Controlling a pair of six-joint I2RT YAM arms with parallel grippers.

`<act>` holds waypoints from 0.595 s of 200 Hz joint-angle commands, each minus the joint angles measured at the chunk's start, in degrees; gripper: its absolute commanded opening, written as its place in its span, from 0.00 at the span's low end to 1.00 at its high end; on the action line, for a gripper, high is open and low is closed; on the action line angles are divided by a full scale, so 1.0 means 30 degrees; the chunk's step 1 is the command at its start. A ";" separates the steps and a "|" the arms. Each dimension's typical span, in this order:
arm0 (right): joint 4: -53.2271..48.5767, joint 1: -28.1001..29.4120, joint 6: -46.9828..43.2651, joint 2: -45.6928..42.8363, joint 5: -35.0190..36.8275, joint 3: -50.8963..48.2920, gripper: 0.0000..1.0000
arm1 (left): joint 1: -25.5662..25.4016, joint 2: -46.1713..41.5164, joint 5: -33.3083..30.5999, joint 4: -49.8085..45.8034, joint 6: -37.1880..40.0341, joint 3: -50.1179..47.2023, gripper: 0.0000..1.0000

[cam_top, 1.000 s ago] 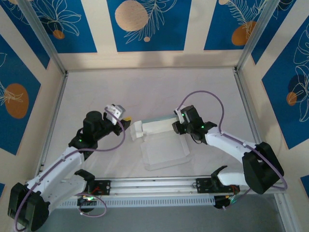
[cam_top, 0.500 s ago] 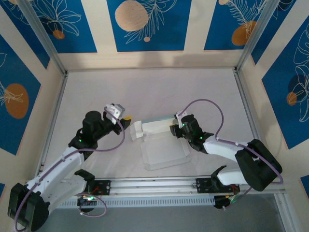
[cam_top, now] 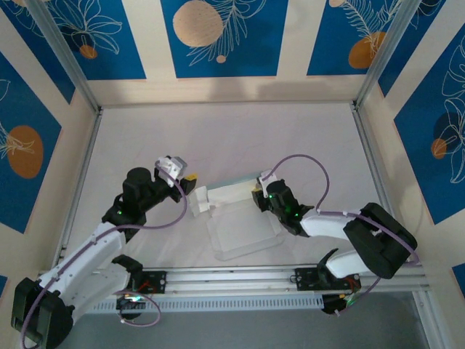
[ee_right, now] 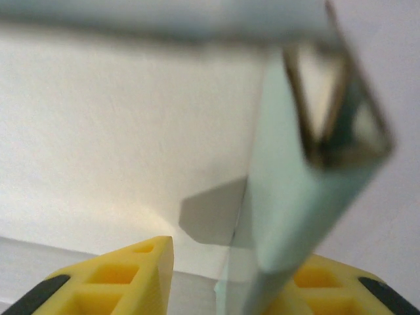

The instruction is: Fold the paper box

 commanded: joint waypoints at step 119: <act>0.1856 0.0341 0.0204 -0.0377 0.1268 -0.0507 0.05 | -0.0024 -0.1080 -0.1480 -0.1359 0.0502 0.0821 0.53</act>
